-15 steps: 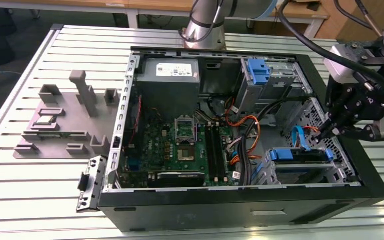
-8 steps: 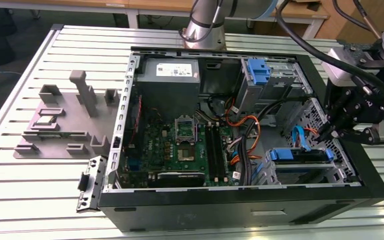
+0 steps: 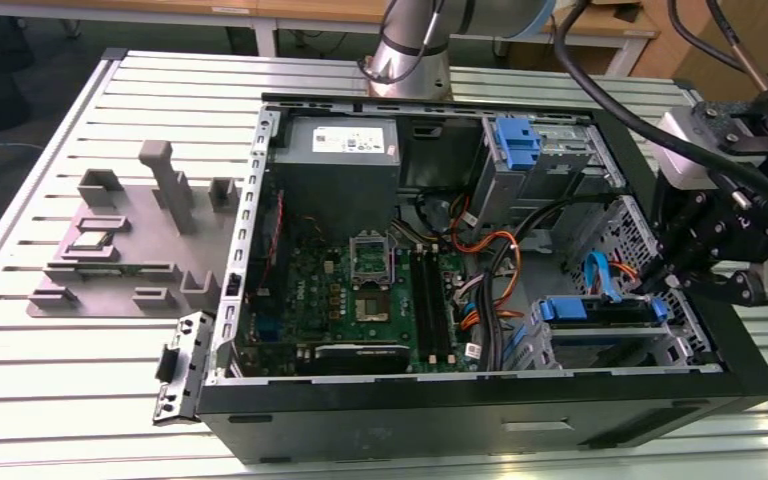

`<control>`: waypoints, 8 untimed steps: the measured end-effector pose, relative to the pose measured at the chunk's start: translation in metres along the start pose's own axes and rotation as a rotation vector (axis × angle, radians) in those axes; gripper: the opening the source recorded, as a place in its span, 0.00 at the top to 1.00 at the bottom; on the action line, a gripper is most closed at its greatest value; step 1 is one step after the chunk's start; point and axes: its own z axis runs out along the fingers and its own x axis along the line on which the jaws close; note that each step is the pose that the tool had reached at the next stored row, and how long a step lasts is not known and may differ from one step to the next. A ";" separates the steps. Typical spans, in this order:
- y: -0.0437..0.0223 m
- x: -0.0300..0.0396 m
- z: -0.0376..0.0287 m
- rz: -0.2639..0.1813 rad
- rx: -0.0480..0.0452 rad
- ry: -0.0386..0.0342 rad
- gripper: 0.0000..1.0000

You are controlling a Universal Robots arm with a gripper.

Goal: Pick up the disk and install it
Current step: 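Insert the second disk wire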

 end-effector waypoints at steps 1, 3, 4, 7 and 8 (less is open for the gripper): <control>0.0001 0.0012 0.0008 0.000 0.0000 -0.0001 0.84; 0.0002 0.0034 0.0019 0.000 0.0000 0.0001 0.84; 0.0002 0.0043 0.0024 0.000 0.0000 0.0001 0.84; 0.0003 0.0067 0.0033 0.000 0.0000 0.0001 0.84; 0.0004 0.0074 0.0037 0.000 0.0000 0.0001 0.84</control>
